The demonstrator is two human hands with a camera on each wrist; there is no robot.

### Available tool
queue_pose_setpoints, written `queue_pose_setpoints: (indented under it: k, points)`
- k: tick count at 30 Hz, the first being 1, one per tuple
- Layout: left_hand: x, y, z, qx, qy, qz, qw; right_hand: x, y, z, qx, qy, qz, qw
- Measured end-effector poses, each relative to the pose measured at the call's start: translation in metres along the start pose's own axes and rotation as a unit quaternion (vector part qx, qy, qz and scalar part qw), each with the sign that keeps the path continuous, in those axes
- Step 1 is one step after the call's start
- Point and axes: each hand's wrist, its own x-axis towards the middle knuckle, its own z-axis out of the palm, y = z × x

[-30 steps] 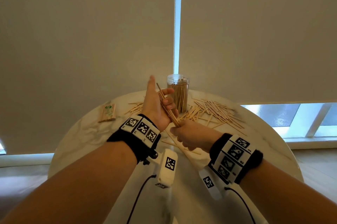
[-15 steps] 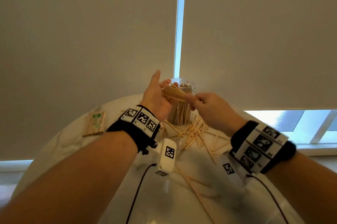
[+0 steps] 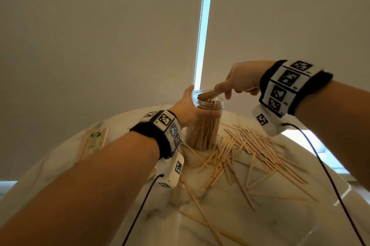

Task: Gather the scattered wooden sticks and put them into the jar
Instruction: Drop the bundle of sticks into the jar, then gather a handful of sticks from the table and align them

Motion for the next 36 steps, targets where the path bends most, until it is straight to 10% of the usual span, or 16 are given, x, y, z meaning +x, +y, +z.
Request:
queue_pose_setpoints:
  k: [25, 31, 36]
  points:
    - [0.011, -0.02, -0.007, 0.053, 0.016, 0.003, 0.998, 0.067, -0.058, 0.048, -0.247, -0.01, -0.057, 0.967]
    - [0.01, -0.02, -0.008, 0.054, 0.011, 0.006, 0.998, 0.064, -0.044, 0.031, -0.023, 0.015, -0.073, 0.997]
    - [0.005, -0.015, -0.005, 0.035, 0.014, 0.01, 0.999, 0.058, -0.041, 0.048, -0.081, 0.064, -0.051, 0.993]
